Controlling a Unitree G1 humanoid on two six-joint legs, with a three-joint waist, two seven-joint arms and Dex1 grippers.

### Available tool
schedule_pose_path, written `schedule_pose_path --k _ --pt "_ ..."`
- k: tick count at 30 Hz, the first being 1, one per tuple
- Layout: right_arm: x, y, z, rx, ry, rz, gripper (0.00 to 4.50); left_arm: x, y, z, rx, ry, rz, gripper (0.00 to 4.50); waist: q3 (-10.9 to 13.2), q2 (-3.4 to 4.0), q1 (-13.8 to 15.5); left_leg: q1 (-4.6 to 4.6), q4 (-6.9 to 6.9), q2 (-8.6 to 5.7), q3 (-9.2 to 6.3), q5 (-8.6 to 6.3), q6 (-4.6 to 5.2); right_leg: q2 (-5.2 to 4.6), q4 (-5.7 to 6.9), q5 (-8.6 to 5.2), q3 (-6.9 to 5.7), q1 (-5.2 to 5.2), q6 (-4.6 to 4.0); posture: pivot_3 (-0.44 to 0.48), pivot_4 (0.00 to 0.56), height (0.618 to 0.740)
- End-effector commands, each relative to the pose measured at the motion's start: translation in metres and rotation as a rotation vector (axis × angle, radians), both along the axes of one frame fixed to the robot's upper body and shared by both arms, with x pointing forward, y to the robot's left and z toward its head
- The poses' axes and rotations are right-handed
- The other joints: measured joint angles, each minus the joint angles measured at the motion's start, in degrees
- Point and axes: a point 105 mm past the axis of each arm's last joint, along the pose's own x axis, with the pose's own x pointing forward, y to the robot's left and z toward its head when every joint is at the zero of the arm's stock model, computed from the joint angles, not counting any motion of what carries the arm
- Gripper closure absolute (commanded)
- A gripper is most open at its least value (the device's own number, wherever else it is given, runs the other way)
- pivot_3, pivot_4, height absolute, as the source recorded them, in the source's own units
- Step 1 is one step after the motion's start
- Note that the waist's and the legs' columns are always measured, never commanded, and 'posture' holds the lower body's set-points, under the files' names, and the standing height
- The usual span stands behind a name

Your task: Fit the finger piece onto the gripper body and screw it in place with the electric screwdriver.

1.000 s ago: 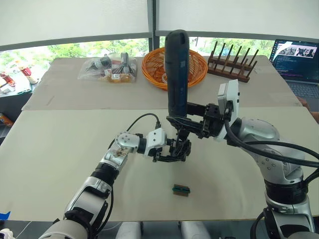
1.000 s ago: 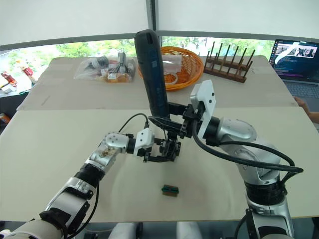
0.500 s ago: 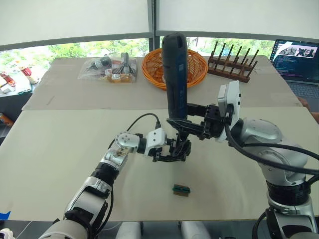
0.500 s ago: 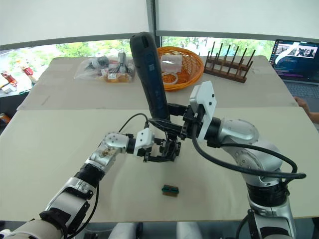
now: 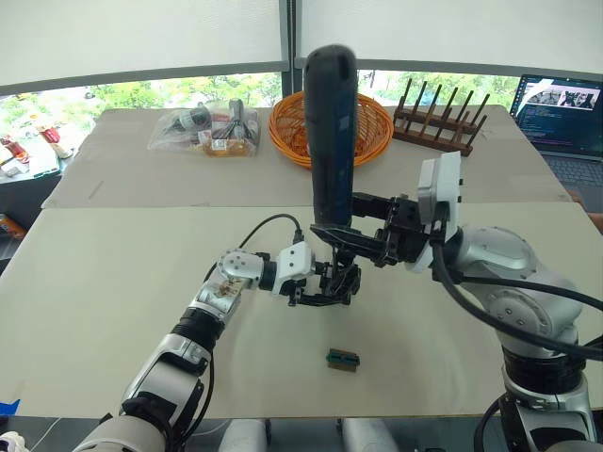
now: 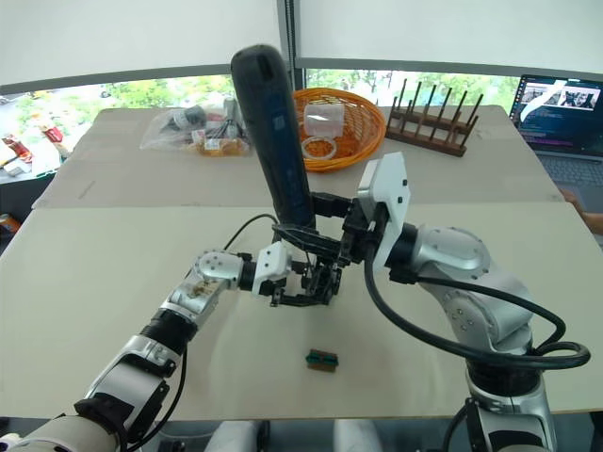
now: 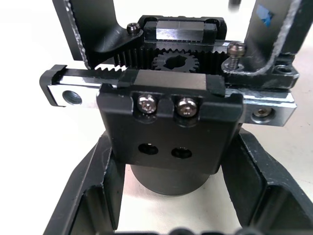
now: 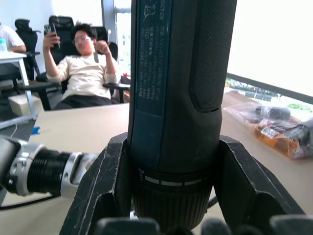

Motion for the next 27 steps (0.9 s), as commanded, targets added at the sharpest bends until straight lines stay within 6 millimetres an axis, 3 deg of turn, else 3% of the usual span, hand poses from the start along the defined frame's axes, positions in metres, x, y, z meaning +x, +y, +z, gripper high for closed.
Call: schedule_pose_path --k 1,27 --pt "-0.008 -0.002 0.013 0.037 -0.033 0.005 2.57 0.003 0.002 0.009 -0.011 -0.037 0.007 2.21 0.0 0.0 -0.02 0.0 0.0 0.0 0.0 0.0 0.0 0.0 0.0 0.0 0.0 0.0 0.0 0.0 0.15 0.74" --pt "-0.003 -0.002 0.003 0.039 -0.006 -0.014 2.57 0.002 0.002 0.009 -0.011 -0.041 0.007 2.21 0.0 0.0 -0.02 0.0 0.0 0.0 0.0 0.0 0.0 0.0 0.0 0.0 0.0 0.0 0.0 0.0 0.15 0.74"
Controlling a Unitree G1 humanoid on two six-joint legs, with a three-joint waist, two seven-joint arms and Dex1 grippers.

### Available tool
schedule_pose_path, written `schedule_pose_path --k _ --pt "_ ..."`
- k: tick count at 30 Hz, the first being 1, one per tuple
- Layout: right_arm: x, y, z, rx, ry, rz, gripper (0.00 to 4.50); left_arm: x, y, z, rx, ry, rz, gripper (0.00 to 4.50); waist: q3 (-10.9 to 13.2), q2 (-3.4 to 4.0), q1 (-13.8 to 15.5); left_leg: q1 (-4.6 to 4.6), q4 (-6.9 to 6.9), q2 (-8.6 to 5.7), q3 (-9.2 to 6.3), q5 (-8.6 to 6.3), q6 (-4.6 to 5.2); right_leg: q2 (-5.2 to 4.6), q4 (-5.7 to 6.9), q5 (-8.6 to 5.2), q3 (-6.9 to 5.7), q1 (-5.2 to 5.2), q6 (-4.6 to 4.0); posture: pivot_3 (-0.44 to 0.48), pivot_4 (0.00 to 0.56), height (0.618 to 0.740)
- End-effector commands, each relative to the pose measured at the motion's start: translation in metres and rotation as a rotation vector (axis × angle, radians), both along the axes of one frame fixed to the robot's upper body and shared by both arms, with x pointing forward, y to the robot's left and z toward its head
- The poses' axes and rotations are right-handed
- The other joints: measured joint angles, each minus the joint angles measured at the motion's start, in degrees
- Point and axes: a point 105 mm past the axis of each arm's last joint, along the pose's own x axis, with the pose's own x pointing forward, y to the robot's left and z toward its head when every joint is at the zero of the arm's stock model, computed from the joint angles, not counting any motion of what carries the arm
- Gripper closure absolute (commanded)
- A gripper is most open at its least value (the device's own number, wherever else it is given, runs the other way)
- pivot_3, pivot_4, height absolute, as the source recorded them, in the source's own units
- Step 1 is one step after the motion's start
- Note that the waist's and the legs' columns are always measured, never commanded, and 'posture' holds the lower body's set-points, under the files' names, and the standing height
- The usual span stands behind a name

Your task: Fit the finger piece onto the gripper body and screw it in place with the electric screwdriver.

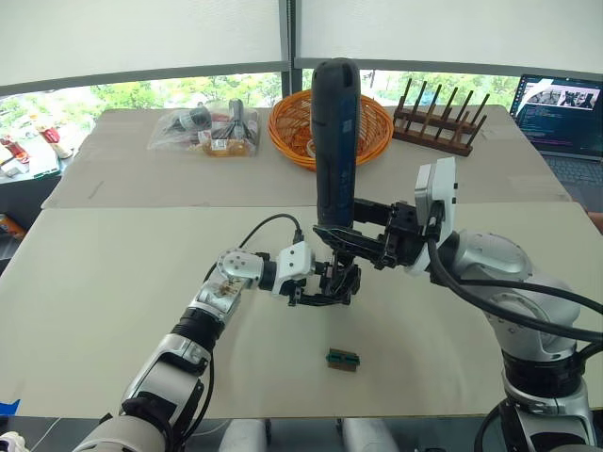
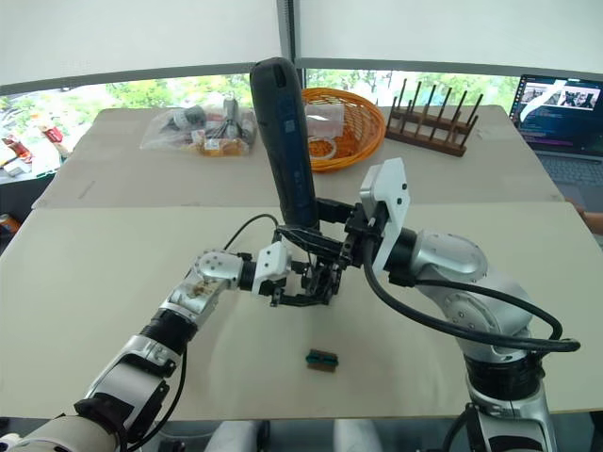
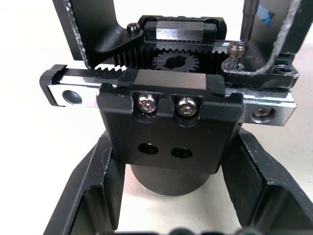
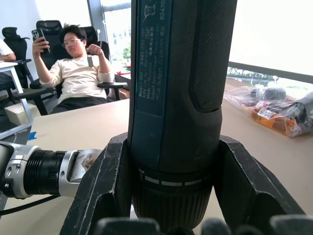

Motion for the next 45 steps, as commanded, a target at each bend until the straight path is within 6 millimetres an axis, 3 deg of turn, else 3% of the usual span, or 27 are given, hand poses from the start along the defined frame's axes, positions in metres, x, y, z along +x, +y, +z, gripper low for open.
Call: schedule_pose_path --k 1,45 --pt "-0.0093 0.001 0.0154 0.034 -0.087 0.019 2.57 0.002 0.0024 0.0096 -0.011 -0.041 0.007 2.21 0.0 0.0 0.0 0.0 0.0 0.0 0.0 0.0 0.0 0.0 0.0 0.0 0.0 0.0 0.0 0.0 0.15 0.74" --pt "-0.011 0.0024 0.0213 0.015 -0.114 0.035 2.57 0.0036 0.0041 0.0098 -0.009 -0.043 0.013 2.21 0.0 0.0 -0.01 0.0 0.0 0.0 0.0 0.0 0.0 0.0 0.0 0.0 0.0 0.0 0.0 0.0 0.15 0.74"
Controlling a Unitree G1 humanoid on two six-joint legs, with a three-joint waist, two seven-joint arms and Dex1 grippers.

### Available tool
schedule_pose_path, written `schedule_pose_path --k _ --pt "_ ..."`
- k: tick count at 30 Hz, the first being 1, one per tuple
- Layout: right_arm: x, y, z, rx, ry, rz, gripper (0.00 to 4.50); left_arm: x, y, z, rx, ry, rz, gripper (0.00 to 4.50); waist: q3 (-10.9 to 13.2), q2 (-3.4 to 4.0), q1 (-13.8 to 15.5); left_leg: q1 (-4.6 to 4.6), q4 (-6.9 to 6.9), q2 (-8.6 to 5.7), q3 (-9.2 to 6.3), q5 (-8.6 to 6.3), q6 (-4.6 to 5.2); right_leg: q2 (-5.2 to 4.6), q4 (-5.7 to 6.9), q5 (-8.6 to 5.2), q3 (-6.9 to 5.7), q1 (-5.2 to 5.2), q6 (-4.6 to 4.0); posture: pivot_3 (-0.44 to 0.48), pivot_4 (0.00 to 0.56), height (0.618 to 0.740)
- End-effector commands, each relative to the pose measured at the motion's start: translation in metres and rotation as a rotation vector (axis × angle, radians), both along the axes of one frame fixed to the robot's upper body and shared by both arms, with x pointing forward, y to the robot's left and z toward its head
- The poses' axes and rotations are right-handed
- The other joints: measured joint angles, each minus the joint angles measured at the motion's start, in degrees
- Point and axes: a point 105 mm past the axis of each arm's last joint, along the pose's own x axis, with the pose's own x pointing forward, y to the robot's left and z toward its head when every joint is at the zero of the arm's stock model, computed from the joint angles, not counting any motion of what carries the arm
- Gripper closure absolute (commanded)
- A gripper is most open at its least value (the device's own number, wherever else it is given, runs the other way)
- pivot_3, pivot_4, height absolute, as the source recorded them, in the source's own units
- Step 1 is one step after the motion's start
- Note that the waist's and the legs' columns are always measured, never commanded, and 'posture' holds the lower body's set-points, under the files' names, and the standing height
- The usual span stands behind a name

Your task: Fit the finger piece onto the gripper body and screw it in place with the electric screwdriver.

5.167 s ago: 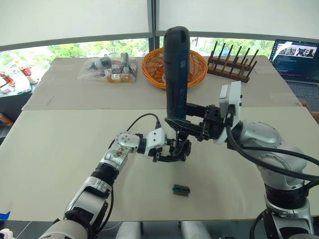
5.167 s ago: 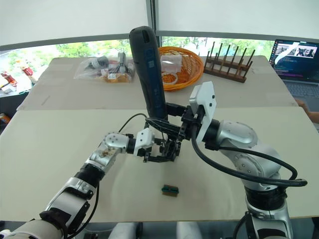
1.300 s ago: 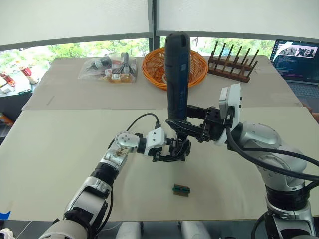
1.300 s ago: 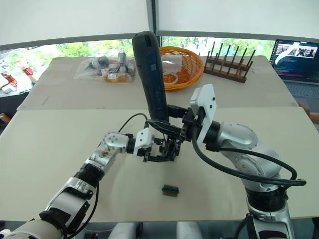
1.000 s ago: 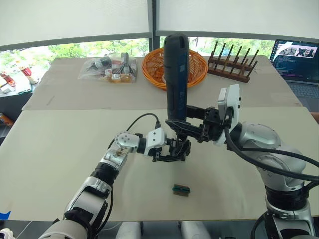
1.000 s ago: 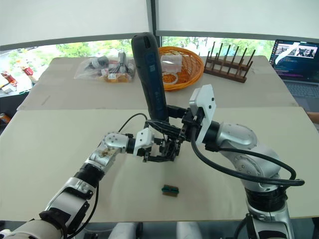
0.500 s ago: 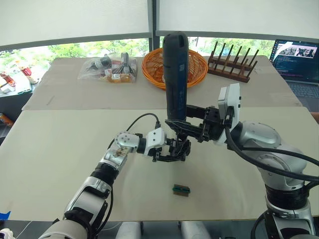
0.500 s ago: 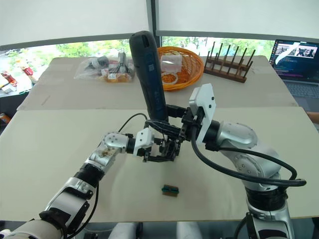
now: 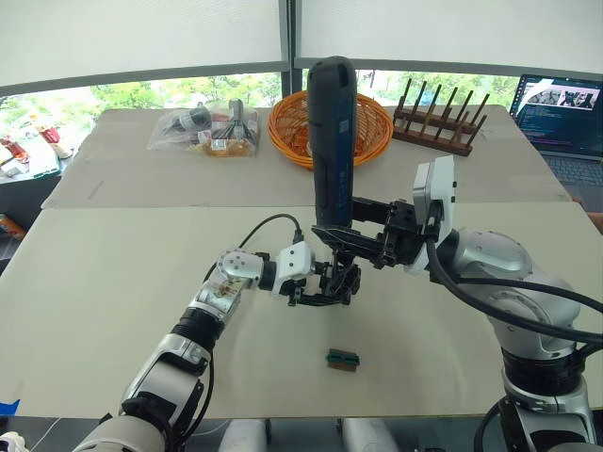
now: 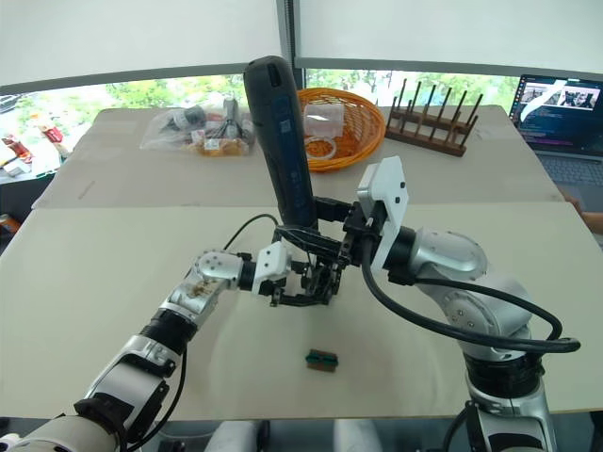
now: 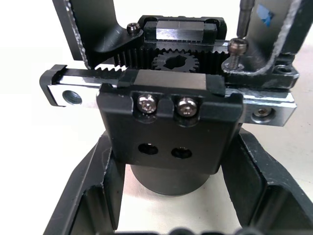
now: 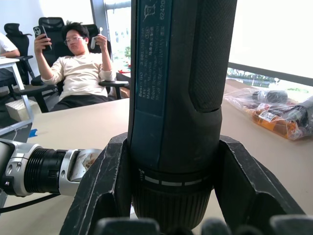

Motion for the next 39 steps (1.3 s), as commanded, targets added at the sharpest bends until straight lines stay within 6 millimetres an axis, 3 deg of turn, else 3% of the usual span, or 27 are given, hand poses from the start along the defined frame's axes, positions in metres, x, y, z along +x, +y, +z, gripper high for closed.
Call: schedule_pose_path --k 1,39 --pt "-0.0098 0.0005 0.0187 0.026 -0.097 0.023 2.57 0.0036 0.0039 0.0098 -0.009 -0.043 0.013 2.21 0.0 0.0 0.0 0.0 0.0 0.0 0.0 0.0 0.0 0.0 0.0 0.0 0.0 0.0 0.0 0.0 0.15 0.74" --pt "-0.0058 0.004 0.0116 0.01 -0.081 0.037 2.57 0.0035 0.0052 0.0103 -0.011 -0.049 0.021 2.21 0.0 0.0 -0.03 0.01 0.0 0.0 0.0 0.0 0.0 0.0 0.0 0.0 0.0 0.0 0.0 0.0 0.15 0.74"
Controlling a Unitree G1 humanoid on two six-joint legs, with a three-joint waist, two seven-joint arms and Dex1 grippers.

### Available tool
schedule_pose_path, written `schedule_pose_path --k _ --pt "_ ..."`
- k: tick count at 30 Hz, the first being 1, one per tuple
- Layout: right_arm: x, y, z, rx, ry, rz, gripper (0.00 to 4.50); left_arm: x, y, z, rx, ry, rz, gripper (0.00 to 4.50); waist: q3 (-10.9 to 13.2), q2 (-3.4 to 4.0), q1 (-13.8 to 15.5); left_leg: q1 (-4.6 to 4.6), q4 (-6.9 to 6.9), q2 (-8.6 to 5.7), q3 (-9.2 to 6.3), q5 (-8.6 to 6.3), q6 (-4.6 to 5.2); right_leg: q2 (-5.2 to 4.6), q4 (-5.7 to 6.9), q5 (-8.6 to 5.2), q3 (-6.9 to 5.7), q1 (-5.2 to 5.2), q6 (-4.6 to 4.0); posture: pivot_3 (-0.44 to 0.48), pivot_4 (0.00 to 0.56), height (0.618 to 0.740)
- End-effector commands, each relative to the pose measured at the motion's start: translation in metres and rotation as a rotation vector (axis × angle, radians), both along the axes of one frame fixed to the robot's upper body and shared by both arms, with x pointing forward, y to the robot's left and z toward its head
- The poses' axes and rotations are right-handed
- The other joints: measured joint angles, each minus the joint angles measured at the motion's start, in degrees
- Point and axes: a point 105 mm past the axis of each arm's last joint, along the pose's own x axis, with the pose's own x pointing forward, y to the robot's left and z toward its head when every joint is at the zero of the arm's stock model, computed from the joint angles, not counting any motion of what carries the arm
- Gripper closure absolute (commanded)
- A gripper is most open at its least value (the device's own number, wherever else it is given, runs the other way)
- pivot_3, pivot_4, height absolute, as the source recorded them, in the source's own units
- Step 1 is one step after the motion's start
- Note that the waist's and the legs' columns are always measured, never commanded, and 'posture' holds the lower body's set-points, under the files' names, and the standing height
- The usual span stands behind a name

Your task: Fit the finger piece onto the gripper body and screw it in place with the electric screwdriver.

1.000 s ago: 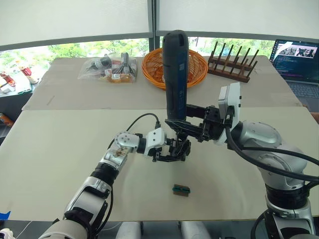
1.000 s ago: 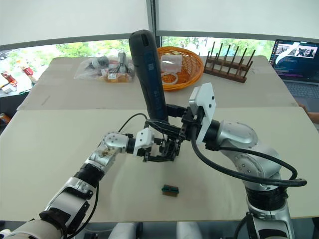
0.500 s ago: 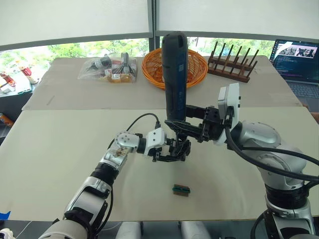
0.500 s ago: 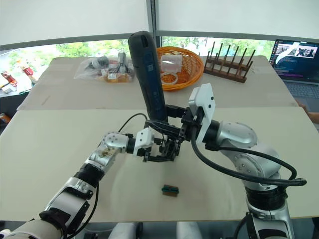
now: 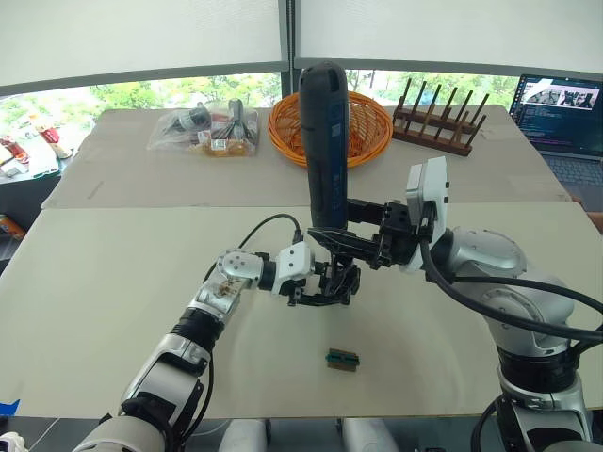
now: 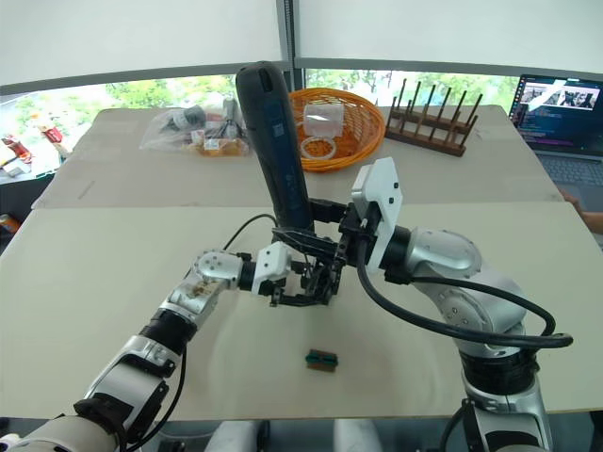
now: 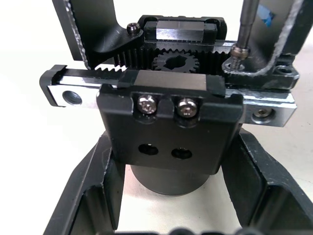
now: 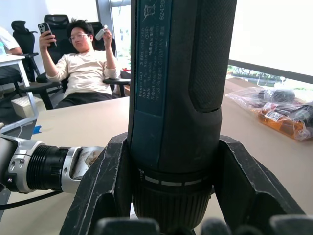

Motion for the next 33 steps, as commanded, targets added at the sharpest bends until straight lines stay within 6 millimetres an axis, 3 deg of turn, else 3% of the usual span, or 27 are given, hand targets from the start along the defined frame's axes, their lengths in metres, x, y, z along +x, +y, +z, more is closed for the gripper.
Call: schedule_pose_path --k 1,13,33 --pt "-0.006 -0.001 0.013 0.021 -0.083 0.009 2.57 0.004 0.005 0.01 -0.011 -0.046 0.019 2.21 0.0 0.0 0.0 0.0 0.0 0.0 0.0 0.0 0.0 0.0 0.0 0.0 0.0 0.0 0.0 0.0 0.15 0.74" --pt "-0.004 -0.011 0.003 0.09 -0.026 -0.062 2.57 0.004 0.003 0.01 -0.013 -0.044 0.018 2.21 0.0 0.0 -0.01 0.02 0.0 0.0 0.0 0.0 0.0 0.0 0.01 0.0 0.0 0.02 0.0 0.0 0.15 0.74" --pt "-0.006 0.003 -0.013 0.06 -0.047 0.013 2.57 0.006 0.002 0.011 -0.01 -0.046 0.017 2.21 0.0 0.0 0.03 0.05 0.0 0.0 0.0 0.0 0.0 0.0 0.0 0.0 0.0 0.05 0.0 0.0 0.15 0.74"
